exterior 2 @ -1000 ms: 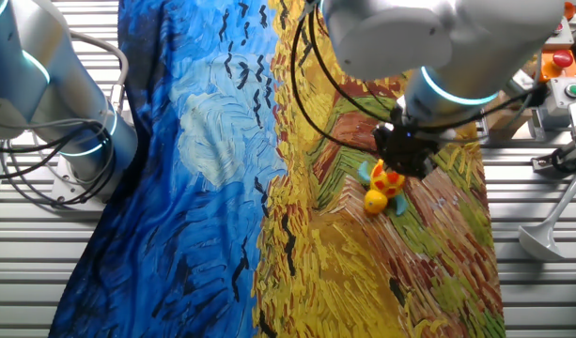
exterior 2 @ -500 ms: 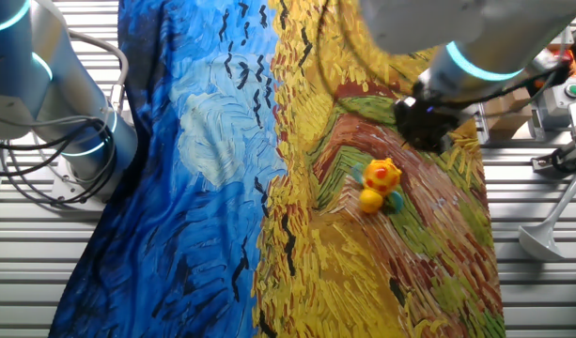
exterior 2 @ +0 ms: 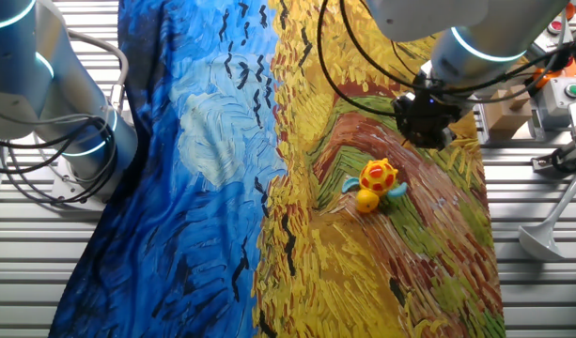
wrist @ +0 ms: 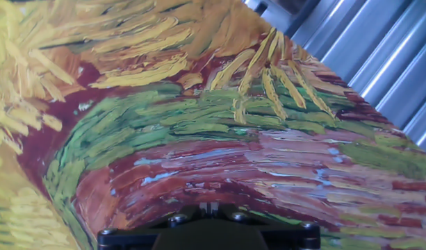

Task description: Grasp the moving object

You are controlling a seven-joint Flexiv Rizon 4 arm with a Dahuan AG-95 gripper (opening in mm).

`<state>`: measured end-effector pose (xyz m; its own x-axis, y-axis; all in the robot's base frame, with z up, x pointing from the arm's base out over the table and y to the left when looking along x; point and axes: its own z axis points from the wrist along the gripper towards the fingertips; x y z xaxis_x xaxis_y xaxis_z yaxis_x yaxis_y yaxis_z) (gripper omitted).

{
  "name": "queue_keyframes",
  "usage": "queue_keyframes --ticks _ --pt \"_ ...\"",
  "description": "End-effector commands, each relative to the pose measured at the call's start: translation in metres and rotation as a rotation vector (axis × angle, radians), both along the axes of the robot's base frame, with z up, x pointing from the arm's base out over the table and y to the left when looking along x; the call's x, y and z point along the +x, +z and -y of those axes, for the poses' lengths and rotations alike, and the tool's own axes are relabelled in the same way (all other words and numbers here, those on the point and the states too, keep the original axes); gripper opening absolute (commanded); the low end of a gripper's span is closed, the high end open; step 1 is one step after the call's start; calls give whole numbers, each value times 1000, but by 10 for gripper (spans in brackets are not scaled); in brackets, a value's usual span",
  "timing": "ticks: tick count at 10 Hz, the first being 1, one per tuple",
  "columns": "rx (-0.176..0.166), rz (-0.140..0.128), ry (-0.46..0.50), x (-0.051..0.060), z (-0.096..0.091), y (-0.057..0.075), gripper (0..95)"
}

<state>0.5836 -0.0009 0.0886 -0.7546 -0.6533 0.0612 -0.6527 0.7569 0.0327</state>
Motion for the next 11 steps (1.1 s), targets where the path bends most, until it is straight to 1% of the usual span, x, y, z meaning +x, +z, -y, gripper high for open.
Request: queue_keyframes --ticks 1,2,3,4,5,7,8,9,11 --pt "-8 -7 30 1 0 0 0" --pt "-12 -5 39 1 0 0 0" --pt "-5 -5 30 1 0 -2 0" --pt "25 -6 -17 1 -15 -6 0" --pt "19 -5 -30 0 -24 -7 0" --pt "4 -3 -88 -2 -55 -15 0" --pt "-7 -2 -94 -4 -63 -18 0" --pt "-5 0 -109 -8 -66 -21 0" --pt "-7 0 -99 -10 -65 -23 0"
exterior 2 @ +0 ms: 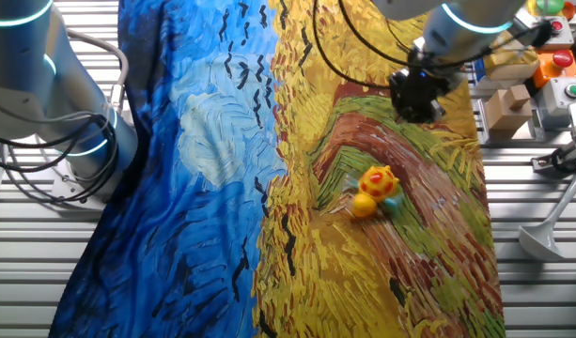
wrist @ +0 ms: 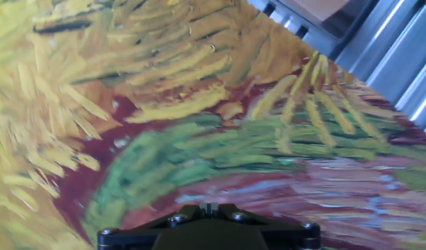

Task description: Grasp the moving object

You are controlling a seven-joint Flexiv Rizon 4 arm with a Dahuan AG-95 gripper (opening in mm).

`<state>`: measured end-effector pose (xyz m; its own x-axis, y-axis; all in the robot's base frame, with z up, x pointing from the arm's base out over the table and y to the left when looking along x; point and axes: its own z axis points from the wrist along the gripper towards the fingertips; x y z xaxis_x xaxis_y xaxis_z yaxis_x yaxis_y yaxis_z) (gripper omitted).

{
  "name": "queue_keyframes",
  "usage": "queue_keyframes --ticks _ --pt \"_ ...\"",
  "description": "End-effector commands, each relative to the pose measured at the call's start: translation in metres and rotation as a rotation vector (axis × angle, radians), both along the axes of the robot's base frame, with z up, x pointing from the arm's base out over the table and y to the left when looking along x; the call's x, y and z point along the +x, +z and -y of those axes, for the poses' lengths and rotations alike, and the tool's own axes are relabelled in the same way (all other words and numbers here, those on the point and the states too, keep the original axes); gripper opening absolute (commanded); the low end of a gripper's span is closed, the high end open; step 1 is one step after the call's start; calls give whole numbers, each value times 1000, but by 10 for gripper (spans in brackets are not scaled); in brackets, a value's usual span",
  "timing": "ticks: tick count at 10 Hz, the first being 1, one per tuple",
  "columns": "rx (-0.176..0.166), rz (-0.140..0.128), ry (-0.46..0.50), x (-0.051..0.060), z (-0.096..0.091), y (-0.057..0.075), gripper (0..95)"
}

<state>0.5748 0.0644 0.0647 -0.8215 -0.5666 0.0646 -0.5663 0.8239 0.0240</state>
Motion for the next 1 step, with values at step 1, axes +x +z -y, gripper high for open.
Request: queue_keyframes --ticks 1 --pt "6 -2 17 -2 0 1 0"
